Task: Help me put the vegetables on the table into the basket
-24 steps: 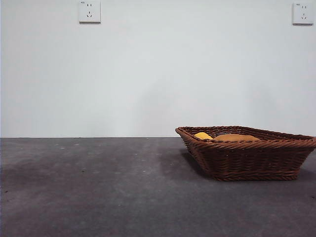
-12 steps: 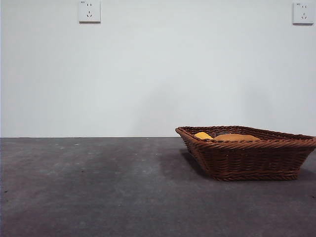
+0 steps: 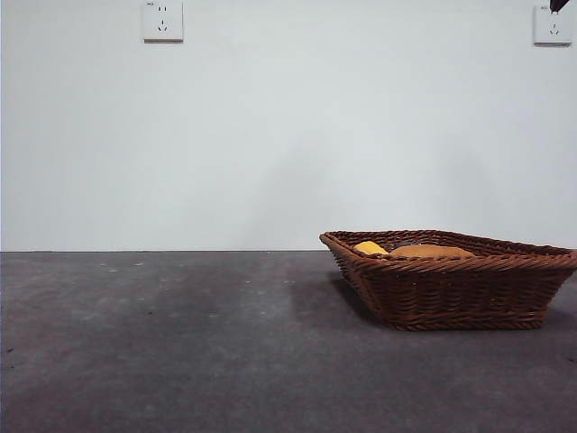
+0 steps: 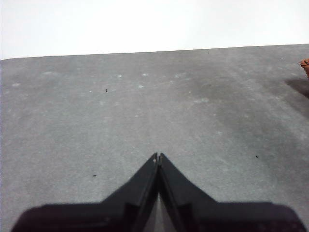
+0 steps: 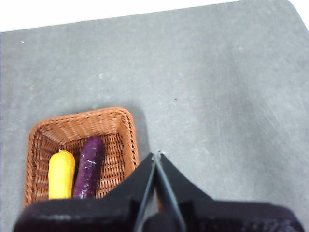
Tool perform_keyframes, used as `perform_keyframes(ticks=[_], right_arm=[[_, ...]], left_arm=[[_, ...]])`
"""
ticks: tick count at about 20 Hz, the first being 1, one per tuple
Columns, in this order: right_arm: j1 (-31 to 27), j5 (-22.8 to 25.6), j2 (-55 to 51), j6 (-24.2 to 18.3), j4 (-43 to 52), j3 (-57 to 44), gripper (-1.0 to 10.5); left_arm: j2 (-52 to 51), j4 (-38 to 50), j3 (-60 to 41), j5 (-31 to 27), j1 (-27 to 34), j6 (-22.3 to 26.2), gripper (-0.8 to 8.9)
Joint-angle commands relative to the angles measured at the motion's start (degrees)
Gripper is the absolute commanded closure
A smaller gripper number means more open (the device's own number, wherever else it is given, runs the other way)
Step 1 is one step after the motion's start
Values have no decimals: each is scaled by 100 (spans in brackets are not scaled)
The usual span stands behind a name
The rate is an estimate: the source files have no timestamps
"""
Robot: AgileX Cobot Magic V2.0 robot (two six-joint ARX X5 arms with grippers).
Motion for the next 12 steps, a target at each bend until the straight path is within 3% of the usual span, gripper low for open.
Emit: perform_keyframes(ticks=[1, 12], right_arm=[[-2, 4, 22, 44, 37, -22, 946], [-42, 61, -11, 42, 22, -37, 946]], left_arm=[[-15, 76, -76, 0, 13, -61, 817], [114, 74, -76, 2, 13, -63, 817]])
